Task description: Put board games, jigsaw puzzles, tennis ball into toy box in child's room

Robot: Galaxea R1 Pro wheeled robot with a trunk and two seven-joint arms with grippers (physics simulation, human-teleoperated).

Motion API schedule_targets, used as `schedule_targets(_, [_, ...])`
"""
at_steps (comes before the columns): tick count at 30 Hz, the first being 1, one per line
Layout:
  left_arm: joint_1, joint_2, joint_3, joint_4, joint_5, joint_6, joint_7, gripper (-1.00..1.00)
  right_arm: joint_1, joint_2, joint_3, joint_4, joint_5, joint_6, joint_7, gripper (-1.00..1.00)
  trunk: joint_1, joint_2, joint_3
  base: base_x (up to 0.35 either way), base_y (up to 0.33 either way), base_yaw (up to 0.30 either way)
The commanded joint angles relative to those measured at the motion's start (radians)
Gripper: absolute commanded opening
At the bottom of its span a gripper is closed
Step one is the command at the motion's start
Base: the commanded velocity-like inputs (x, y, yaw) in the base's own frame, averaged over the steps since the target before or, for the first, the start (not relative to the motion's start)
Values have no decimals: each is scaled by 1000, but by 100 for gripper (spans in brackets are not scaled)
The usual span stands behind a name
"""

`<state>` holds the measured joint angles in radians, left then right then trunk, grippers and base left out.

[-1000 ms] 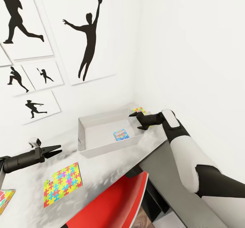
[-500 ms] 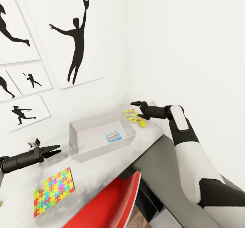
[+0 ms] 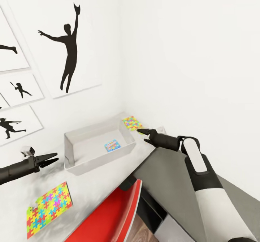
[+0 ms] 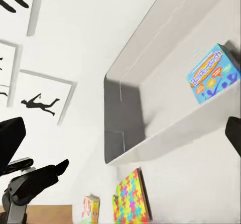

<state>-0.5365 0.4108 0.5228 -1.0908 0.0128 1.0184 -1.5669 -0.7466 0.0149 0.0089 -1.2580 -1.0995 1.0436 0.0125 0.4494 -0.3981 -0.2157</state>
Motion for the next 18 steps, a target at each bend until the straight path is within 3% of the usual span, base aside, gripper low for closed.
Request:
schedule_targets(1, [3,4,7,-1,-1,-1,-4,100,44,-13,6,-44,3,4,15,100,1,-2,0,-38,19,-182])
schedule_targets(5, [19,11,22,-1,2,-33,-4,100,162,-37,14,-157,7,4,51,100,1,-2,5,-19,9,-182])
schedule_targets(11, [71,14,34,-2,3,-46,-4,100,280,-45,15,-285,11,4,66,100,1,-2,14,-4,2,-182])
schedule_targets(18, [104,13,59,-3,4,-49,-4,100,330,-47,16,-330,12,-8,69,100,1,-2,23,-1,0,-182])
